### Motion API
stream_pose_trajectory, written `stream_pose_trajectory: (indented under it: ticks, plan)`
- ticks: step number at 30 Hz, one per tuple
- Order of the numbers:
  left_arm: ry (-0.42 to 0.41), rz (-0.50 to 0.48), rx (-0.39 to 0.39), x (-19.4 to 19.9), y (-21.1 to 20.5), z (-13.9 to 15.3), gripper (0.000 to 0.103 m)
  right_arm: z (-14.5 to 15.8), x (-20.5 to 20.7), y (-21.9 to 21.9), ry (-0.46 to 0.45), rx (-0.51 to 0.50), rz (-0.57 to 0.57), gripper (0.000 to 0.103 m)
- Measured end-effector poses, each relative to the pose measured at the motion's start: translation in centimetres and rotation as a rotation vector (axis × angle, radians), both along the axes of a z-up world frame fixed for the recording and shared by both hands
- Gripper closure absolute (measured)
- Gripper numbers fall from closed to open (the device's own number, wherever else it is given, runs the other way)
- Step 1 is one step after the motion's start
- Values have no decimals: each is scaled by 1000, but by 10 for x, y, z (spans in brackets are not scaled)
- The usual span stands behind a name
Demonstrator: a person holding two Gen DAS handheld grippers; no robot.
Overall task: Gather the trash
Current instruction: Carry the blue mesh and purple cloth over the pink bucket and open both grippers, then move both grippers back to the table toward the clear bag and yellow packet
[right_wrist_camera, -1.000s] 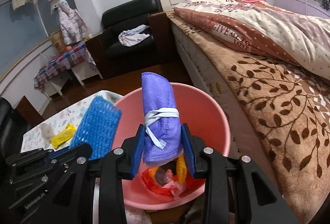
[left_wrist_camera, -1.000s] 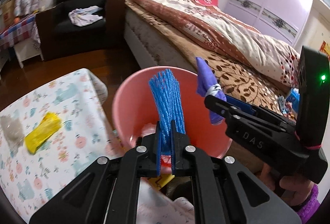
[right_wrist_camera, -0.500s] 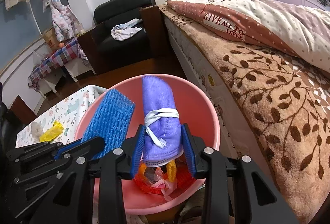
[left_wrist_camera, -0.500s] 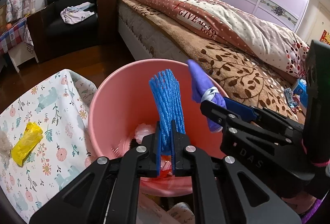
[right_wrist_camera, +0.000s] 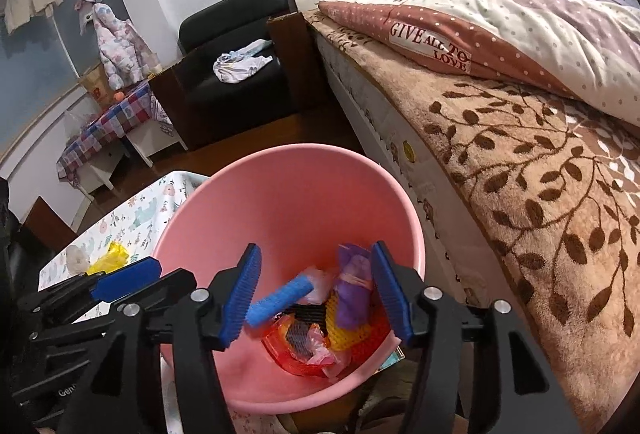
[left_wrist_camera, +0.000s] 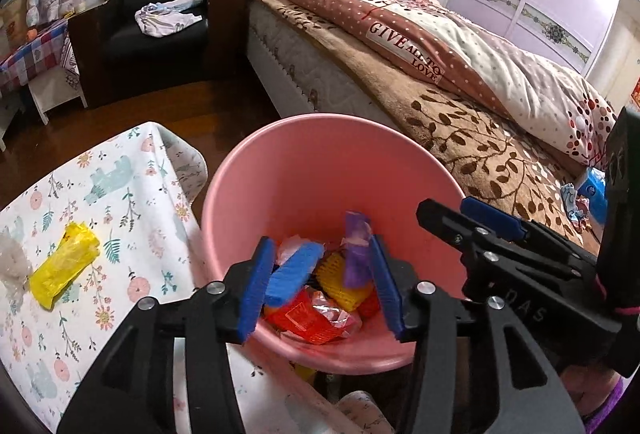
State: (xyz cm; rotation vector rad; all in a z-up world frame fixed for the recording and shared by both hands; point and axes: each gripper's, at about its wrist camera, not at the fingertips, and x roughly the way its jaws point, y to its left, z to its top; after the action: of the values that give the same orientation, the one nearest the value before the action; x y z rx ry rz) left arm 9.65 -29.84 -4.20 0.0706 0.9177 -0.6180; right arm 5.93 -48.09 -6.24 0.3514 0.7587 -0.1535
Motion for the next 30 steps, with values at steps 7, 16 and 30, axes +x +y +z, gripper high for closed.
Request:
stream_pose_trajectory:
  ticks: [7,16,30]
  plan:
    - [-9,32,-32,-5,22,9,53,7,-6,6,-18,7,4,45]
    - [-29,87,-63,-19,54,20,53,15,-14,27,-40,15,50,45]
    - [-63,183,-64,-49,132,36,53,32,-30,71,-96,34,146,45]
